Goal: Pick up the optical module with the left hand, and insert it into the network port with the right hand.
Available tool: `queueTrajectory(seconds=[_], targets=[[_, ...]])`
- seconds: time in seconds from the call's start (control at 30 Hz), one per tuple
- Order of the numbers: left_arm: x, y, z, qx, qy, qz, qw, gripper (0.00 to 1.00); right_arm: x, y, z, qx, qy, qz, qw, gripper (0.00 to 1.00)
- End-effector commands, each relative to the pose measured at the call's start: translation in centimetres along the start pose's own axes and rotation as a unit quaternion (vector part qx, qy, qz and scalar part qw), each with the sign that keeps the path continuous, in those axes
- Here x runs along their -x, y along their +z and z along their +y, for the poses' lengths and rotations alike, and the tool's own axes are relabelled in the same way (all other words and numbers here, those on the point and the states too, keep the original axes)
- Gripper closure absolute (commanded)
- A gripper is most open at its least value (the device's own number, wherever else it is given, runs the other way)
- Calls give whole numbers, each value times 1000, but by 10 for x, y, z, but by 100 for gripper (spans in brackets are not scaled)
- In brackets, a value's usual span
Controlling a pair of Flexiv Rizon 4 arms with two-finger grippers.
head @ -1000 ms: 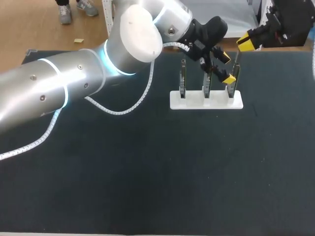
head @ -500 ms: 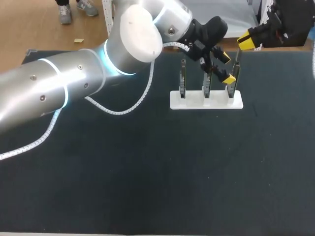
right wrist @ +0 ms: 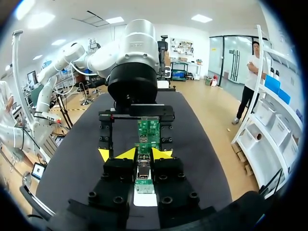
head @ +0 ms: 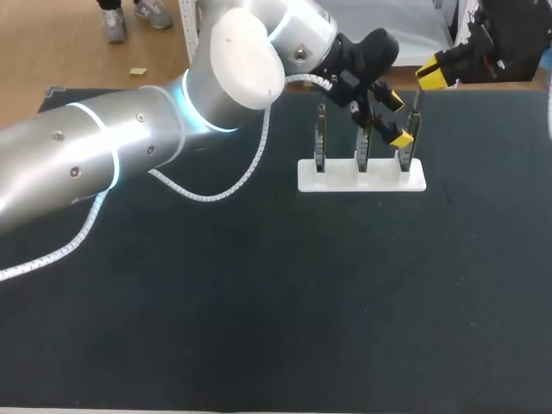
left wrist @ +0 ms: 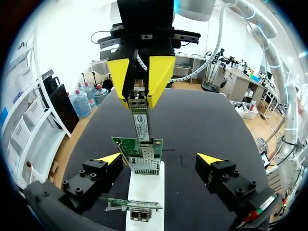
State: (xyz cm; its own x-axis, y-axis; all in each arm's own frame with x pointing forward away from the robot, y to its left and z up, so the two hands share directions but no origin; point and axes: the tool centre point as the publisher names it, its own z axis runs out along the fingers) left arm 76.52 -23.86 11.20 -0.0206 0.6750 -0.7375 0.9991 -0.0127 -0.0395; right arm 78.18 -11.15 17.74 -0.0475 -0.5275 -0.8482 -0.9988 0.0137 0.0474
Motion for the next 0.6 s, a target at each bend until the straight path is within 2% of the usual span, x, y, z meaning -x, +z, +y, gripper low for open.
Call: queueTrajectory(seconds=[0.03, 0.6], targets=[[1, 0, 2, -2, -1, 3, 1000, 0, 0, 1, 2, -3, 0, 0, 1000, 100], [1, 0, 2, -2, -1, 3, 1000, 0, -1, 3, 2, -3, 3, 2, 1000, 100]])
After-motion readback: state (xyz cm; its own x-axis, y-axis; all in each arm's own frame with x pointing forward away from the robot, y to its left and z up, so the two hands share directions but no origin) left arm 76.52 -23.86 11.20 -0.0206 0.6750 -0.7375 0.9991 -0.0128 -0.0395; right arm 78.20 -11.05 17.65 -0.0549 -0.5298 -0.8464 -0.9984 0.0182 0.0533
